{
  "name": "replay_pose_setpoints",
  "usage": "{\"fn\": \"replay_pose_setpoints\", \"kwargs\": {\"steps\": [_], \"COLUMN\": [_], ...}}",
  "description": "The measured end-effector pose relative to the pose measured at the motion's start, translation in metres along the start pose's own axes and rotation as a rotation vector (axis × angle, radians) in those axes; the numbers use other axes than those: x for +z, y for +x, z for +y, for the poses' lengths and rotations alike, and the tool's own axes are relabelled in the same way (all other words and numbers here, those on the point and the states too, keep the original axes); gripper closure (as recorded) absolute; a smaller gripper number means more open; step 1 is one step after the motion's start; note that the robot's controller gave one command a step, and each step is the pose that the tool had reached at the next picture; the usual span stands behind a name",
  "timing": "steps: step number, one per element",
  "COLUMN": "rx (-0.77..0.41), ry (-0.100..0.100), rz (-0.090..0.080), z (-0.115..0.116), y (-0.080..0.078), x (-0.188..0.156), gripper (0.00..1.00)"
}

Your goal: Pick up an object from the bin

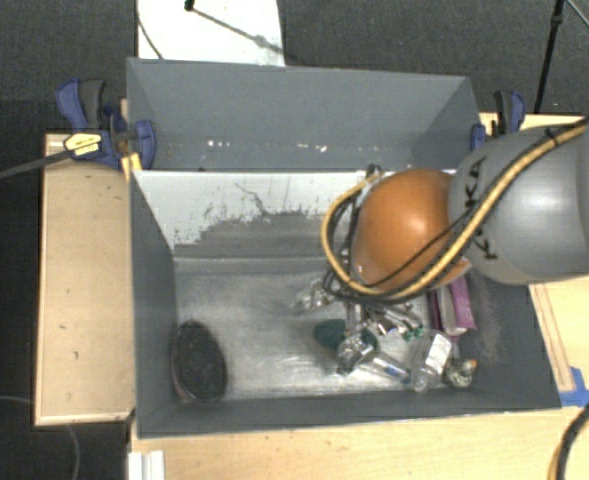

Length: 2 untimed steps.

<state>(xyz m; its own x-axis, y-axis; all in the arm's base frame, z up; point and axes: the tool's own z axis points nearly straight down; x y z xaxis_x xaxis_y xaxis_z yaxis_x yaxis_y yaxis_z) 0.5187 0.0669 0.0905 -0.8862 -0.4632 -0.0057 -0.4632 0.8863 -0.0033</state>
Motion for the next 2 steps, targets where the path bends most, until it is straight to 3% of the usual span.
{"fn": "replay_pose_setpoints", "kwargs": {"steps": [1, 2], "rx": [0.009, -0.12], "ry": [-0.003, 0.001], "rz": [-0.003, 0.0], "z": [-0.047, -0.126], "y": [0.01, 0.019], "x": [0.019, 0.006], "gripper": [0.0, 0.0]}}
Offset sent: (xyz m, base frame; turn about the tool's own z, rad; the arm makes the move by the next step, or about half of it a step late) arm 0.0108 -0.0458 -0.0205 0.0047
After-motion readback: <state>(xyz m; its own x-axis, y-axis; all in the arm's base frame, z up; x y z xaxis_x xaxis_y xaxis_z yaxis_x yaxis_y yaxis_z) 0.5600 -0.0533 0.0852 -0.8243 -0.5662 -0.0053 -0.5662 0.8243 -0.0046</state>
